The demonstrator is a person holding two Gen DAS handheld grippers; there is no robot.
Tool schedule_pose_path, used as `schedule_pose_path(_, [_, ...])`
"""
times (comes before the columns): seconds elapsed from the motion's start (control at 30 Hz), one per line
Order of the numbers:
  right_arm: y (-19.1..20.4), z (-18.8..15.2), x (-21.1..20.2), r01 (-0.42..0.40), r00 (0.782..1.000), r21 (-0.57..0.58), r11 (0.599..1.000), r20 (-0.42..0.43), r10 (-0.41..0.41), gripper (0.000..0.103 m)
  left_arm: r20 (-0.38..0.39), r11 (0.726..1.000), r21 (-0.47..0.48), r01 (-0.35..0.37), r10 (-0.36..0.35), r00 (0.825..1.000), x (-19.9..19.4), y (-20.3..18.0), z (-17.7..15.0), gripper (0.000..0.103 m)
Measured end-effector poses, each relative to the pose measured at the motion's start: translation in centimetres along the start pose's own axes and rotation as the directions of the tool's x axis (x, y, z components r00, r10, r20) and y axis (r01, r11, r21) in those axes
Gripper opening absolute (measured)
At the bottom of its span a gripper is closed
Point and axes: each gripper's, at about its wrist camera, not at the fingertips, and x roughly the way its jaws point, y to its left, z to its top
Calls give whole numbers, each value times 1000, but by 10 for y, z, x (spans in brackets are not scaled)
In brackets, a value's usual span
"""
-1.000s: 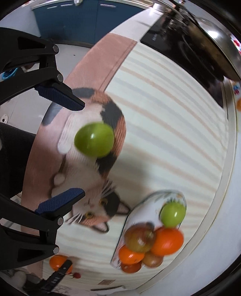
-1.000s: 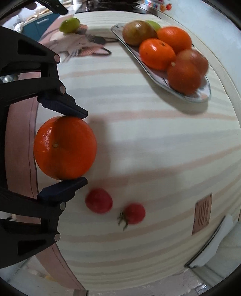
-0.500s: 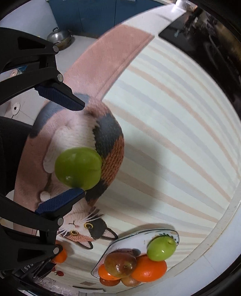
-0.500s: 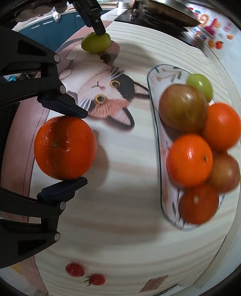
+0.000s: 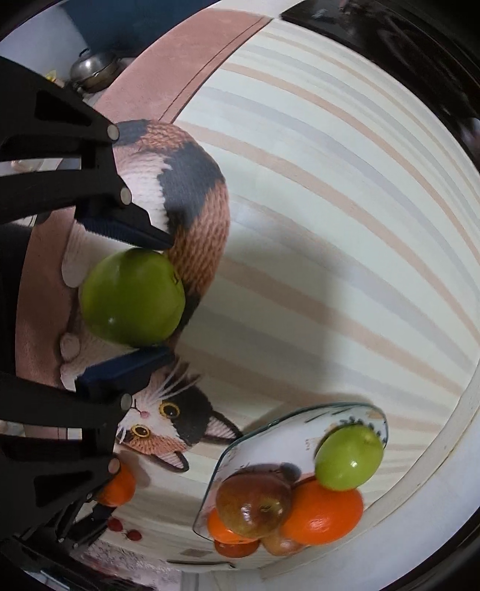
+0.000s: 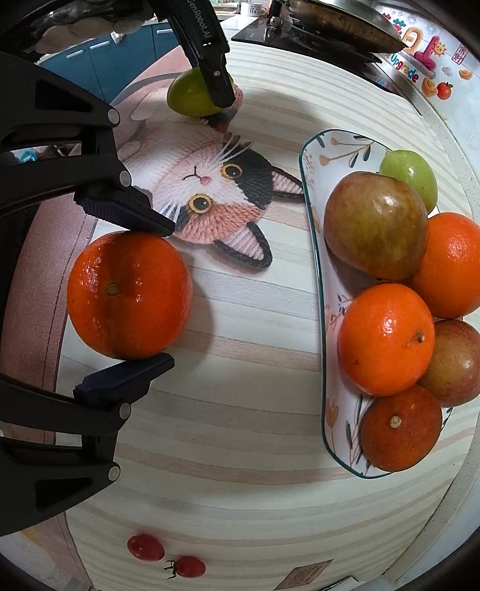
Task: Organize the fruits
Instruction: 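Carry the green apple and mandarin onto the plate and open both tools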
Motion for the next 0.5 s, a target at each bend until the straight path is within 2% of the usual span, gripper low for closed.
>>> schedule_pose_path(0.1, [1,1,0,0,1000,1,1000,0,0,67,19,999,30,-32,31,999,-1,-9,-2,51])
schedule_pose_path(0.23, [-1,1,-2,-1,1000,-1,1000,3,1,67,19,999,33,-33,32,999,-2,-11,-4,51])
schedule_pose_path(0.3, [-2,1,-4,-3,1000,4,1000,12,3,67,20,999,33,-28,28,999,-10,-14,-13,51])
schedule_pose_path(0.5, [-7,7,-20,-41,998,28,999,43,39,67,53,998,67,16,-19,998,-34,-31,-14,50])
